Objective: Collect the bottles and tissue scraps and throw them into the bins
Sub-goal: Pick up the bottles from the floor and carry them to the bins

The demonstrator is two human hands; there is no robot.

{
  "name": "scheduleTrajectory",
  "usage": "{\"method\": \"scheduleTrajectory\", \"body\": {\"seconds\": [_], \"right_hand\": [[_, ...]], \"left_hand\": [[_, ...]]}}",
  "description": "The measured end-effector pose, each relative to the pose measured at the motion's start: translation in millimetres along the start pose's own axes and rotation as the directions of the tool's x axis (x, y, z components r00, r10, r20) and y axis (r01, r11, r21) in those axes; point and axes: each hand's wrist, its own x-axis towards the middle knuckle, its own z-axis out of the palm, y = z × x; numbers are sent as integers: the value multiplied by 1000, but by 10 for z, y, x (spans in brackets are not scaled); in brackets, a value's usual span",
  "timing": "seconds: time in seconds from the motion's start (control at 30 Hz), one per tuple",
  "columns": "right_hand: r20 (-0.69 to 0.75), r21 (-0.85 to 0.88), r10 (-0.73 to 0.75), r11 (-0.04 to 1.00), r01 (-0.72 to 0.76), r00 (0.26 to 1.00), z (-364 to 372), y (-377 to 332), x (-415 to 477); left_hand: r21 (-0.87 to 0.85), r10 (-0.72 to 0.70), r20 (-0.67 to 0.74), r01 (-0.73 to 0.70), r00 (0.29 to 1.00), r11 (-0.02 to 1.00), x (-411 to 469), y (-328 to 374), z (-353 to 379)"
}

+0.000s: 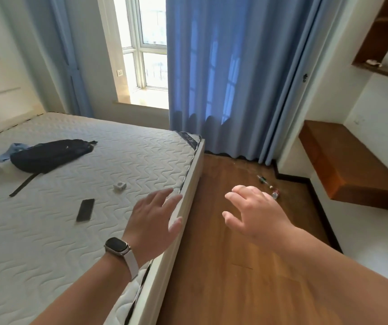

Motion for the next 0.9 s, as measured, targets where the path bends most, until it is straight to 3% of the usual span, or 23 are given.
{"method": "scheduleTrajectory", "body": {"seconds": [0.33,0.9], "right_hand": [[-13,18,178,984,-177,984,270,901,538],[6,41,262,964,-262,965,515,3421,1955]], "left_hand": [[-51,170,96,-166,981,985,1151,263,712],[-33,251,113,-249,961,968,3800,1296,1783]]}}
